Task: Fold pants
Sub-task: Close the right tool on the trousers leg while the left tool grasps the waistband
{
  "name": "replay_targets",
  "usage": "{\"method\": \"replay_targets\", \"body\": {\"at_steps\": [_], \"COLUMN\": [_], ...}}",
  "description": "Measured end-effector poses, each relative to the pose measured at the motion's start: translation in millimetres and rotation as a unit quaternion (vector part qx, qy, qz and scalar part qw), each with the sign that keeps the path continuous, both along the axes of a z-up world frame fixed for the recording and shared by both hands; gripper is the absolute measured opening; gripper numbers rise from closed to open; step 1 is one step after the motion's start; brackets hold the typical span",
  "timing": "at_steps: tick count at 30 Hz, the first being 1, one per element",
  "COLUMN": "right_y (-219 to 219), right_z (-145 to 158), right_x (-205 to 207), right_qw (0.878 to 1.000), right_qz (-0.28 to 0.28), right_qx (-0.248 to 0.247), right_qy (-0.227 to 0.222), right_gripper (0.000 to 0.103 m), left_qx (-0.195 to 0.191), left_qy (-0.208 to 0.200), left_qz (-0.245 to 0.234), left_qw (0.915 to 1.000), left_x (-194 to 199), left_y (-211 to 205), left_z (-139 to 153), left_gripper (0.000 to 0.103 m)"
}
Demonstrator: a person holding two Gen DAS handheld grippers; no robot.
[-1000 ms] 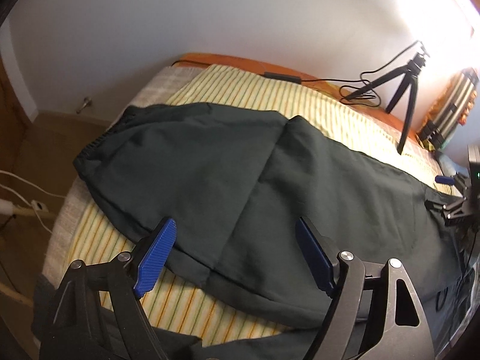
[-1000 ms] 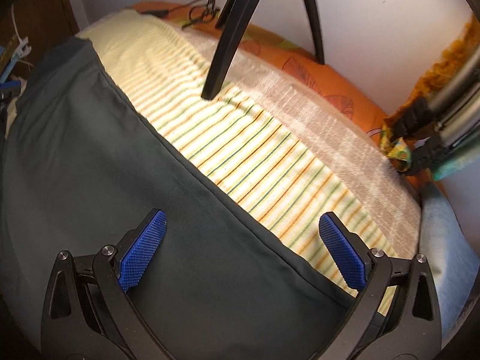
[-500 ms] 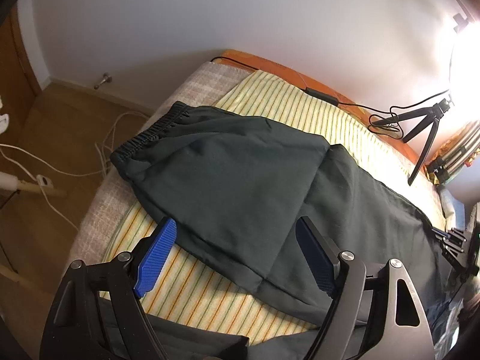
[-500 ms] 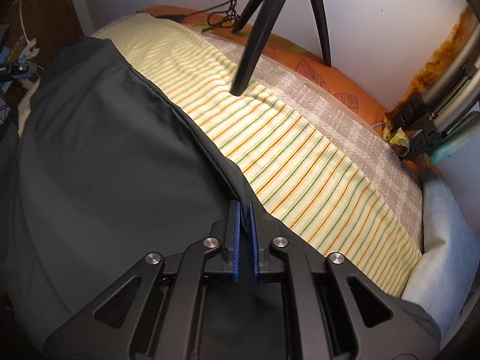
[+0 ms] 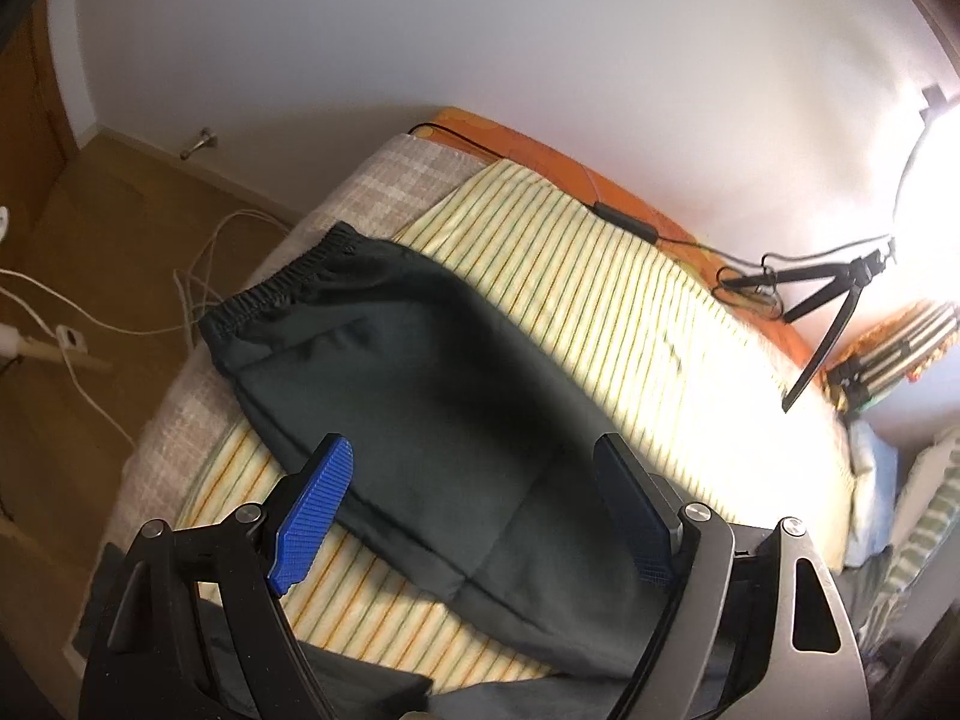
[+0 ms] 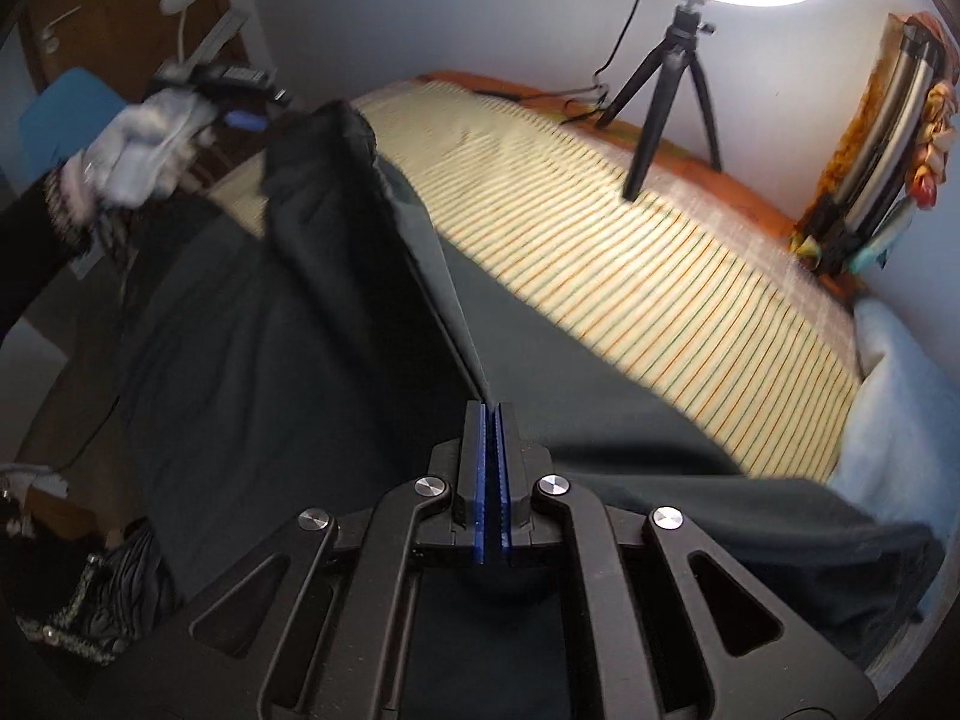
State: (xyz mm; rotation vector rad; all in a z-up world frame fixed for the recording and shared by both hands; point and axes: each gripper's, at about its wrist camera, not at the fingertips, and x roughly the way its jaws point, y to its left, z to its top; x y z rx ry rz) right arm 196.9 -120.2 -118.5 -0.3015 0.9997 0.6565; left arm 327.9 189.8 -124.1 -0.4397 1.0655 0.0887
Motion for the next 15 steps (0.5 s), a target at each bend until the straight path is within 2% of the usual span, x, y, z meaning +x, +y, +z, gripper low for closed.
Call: {"method": "replay_targets", "body": {"at_steps": [3,7,10,13,15], "right_y": [-0.1,-0.3,-0.3,2.1,5.7], "right_z": [-17.0,-38.2,-45.2,-46.5,-45.7], "right_x": [-27.6,-44.1,-39.6,-36.8,-38.4], "right_qw": [1.000,0.999,0.999,0.999,0.999], "right_qz": [0.009,0.010,0.005,0.006,0.012], "right_qx": [-0.005,-0.015,-0.014,-0.022,-0.029], "right_qy": [0.023,0.037,0.042,0.038,0.033], "right_gripper": [0.004,0.004,0.004,0.004,0.003], "left_qx": [-0.020,-0.047,-0.070,-0.075,-0.100], "left_qy": [0.002,0.050,0.053,0.052,0.062], "left_qz": [0.021,0.036,0.057,0.069,0.099], "left_qw": [0.9996,0.9970,0.9946,0.9934,0.9882], "left_x": [0.6,8.6,12.6,18.9,21.4], "left_y": [4.9,2.0,-1.3,-5.2,-1.2], "left_z": [-3.6,-29.9,-38.7,-43.0,-51.9], "left_gripper": [0.083,0.083,0.083,0.083,0.083]}}
